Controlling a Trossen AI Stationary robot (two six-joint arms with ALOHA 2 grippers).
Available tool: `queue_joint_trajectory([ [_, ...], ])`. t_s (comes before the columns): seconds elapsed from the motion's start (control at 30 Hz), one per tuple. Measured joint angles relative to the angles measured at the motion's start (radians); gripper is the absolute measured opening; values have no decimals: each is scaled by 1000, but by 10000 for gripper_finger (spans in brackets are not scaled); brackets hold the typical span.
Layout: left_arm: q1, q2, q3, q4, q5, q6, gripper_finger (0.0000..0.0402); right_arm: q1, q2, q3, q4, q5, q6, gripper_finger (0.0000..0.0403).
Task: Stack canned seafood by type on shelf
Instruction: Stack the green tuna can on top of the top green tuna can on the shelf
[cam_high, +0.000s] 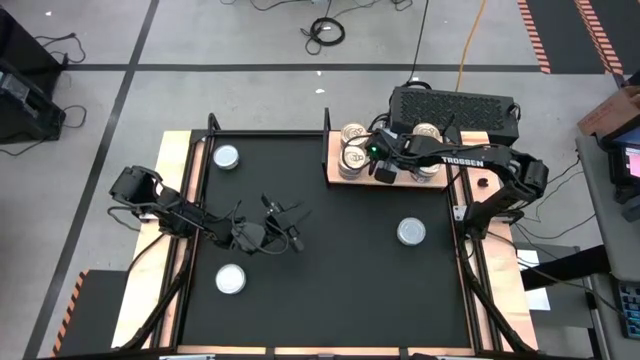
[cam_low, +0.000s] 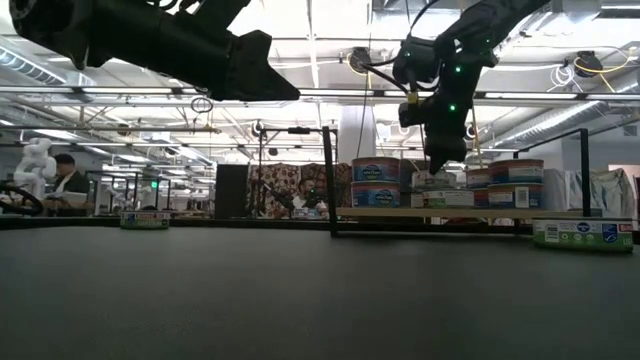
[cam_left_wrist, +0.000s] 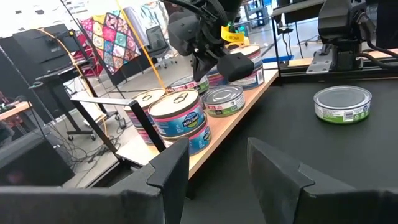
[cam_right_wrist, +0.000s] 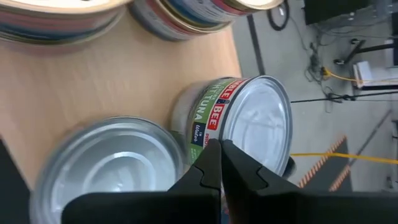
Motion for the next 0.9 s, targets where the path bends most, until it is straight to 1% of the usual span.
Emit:
queue_joint_trajectory([
  [0.07, 0, 0, 0, 0, 0, 0, 164, 0, 0, 0, 0, -15, 3, 0],
  [0.27, 0, 0, 0, 0, 0, 0, 164, -4, 0, 0, 0, -12, 23, 0],
  [0.47, 0, 0, 0, 0, 1, 0, 164, -5, 0, 0, -2, 20, 26, 0],
  [0.6, 0, 0, 0, 0, 0, 0, 164, -5, 0, 0, -2, 17, 22, 3],
  [0.7, 0, 0, 0, 0, 1, 0, 164, -5, 0, 0, -2, 18, 21, 21],
  [0.9, 0, 0, 0, 0, 1, 0, 164, -6, 0, 1, -1, 26, 24, 72],
])
